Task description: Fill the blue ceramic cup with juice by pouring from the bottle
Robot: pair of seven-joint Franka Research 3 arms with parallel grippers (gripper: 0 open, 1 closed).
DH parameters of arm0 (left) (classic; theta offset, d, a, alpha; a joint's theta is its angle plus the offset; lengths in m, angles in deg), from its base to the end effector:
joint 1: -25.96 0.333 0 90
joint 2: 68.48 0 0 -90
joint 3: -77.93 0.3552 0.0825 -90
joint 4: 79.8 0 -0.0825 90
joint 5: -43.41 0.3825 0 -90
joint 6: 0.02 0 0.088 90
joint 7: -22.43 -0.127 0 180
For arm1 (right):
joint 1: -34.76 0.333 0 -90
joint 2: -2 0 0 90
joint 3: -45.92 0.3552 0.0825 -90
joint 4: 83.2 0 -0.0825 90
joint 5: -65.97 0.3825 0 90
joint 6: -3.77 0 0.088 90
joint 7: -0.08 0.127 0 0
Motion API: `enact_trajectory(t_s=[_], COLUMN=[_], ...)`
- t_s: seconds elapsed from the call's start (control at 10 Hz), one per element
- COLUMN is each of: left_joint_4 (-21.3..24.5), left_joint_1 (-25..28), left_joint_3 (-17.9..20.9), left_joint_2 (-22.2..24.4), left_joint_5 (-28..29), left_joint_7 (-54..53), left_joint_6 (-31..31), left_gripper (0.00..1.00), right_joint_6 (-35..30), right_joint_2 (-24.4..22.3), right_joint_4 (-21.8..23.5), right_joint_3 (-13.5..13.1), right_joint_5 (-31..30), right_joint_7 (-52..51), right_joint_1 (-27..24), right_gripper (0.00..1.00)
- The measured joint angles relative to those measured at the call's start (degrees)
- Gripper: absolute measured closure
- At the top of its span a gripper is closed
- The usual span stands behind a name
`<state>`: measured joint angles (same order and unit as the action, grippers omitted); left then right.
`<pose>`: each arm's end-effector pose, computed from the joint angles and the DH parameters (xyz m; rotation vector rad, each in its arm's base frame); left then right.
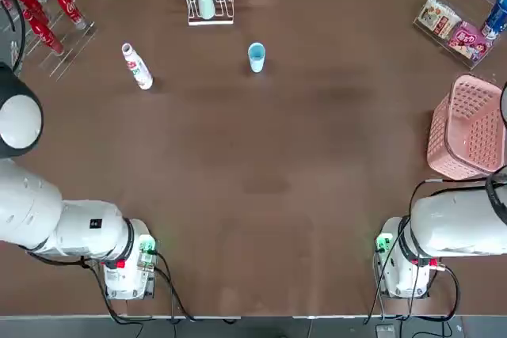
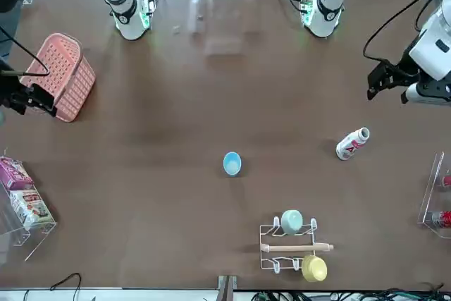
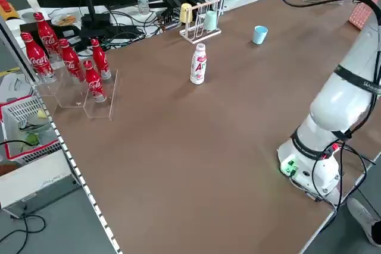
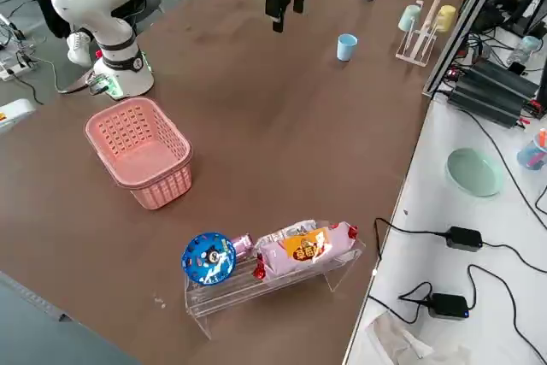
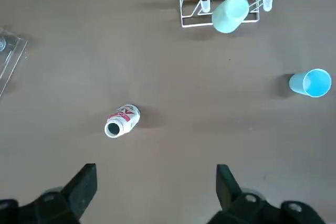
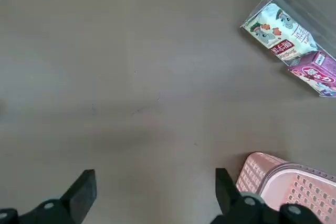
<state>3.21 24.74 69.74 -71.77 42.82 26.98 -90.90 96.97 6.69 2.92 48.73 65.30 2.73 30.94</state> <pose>0.5693 -0.0927 0.6707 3.1084 -0.1314 0.1209 0.5879 -0.0131 0.6342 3.1322 -0.0998 0.0657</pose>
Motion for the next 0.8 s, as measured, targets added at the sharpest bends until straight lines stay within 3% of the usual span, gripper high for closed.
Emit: enact_trajectory(t_s=[0.8], left_joint_4=[0.06], left_joint_1=[-0.46], left_joint_3=[1.73], left_joint_2=[-0.15], left_joint_5=[-1.23], left_joint_7=[0.25], left_joint_6=[0.89], left_gripper=[0.0], right_joint_6=[-0.02], right_joint_2=[0.0], right_joint_4=[0.02], right_joint_3=[-0.18], right_joint_5=[0.01], right_joint_7=[-0.01], right_joint_1=[0.0], right_gripper=[0.0])
